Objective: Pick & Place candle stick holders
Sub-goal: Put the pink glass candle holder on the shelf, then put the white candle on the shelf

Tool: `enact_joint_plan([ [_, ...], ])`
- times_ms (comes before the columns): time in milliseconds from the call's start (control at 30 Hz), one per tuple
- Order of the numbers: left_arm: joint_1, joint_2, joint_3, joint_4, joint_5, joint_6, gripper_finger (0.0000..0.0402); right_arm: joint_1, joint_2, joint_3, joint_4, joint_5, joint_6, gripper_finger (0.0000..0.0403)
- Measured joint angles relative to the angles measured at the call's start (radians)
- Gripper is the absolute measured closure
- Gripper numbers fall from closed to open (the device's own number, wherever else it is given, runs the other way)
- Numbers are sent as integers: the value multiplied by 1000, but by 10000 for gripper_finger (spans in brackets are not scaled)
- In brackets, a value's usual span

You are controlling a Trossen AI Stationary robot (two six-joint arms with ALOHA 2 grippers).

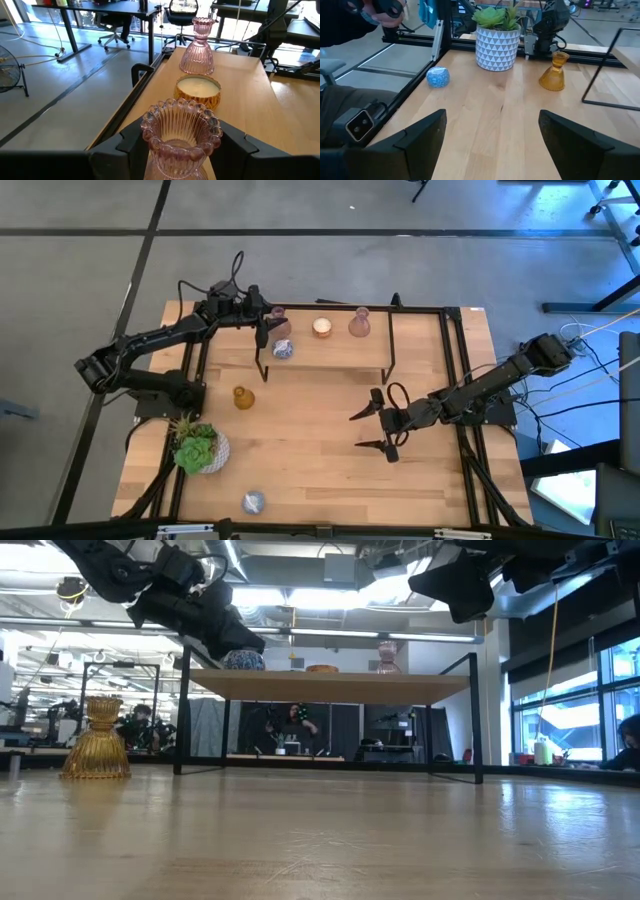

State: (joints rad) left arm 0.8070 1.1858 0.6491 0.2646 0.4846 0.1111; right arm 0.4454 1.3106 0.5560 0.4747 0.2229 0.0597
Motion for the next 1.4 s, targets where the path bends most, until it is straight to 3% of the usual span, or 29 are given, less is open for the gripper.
enact_joint_plan([
  [767,0,0,0,0,11,-24,189,0,0,0,0,13,-5,82],
  [1167,0,-5,0,5,13,-66,114,0,0,0,-1,13,-5,82],
  [1400,0,-57,0,22,-1,-65,98,0,0,0,-8,12,-4,82],
])
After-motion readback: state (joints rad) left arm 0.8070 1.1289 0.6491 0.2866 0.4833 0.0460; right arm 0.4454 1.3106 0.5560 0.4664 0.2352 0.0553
